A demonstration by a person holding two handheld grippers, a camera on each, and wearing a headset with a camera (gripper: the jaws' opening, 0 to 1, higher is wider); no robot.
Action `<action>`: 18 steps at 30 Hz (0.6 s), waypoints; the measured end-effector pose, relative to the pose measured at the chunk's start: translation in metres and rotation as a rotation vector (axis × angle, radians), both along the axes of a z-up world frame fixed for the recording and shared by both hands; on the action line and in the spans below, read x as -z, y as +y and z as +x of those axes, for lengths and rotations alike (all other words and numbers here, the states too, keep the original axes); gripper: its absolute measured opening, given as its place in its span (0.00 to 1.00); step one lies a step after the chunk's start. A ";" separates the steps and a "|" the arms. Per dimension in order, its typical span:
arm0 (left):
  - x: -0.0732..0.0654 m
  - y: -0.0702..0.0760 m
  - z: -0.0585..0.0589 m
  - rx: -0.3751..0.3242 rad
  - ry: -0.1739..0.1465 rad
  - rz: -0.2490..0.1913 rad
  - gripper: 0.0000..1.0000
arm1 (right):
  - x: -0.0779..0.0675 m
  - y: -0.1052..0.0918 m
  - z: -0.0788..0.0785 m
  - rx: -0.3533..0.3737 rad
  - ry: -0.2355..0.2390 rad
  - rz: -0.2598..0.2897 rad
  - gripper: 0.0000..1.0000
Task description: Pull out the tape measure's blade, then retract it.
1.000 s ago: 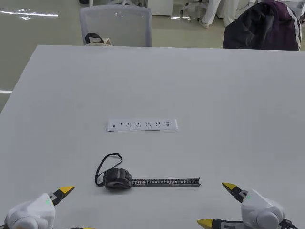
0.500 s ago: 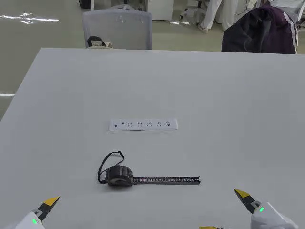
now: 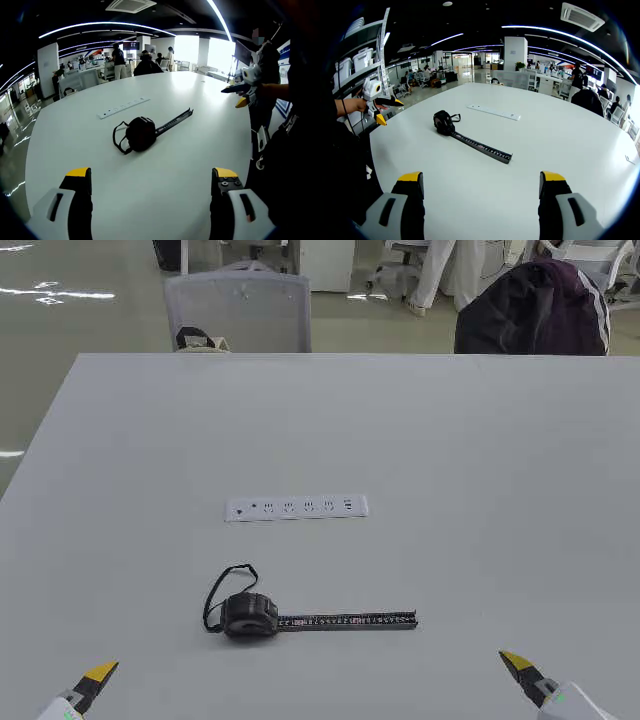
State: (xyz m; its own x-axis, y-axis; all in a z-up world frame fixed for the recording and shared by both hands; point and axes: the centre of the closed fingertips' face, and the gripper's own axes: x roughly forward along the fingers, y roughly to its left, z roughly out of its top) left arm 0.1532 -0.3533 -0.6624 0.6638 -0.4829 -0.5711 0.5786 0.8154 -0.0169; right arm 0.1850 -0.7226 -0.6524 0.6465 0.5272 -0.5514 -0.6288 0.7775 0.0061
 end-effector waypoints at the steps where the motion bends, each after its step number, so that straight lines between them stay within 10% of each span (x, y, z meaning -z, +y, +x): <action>1: 0.000 0.000 -0.001 -0.002 0.000 -0.001 0.99 | 0.000 0.000 0.000 0.003 -0.001 0.001 0.97; 18: 0.000 0.000 0.006 0.040 0.000 0.024 0.95 | 0.005 -0.003 -0.007 0.004 0.020 0.003 0.97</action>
State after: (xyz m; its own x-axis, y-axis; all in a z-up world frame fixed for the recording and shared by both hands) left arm 0.1588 -0.3528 -0.6622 0.6442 -0.4955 -0.5827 0.6108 0.7918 0.0020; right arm 0.1777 -0.7261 -0.6572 0.6375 0.5261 -0.5628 -0.6252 0.7802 0.0211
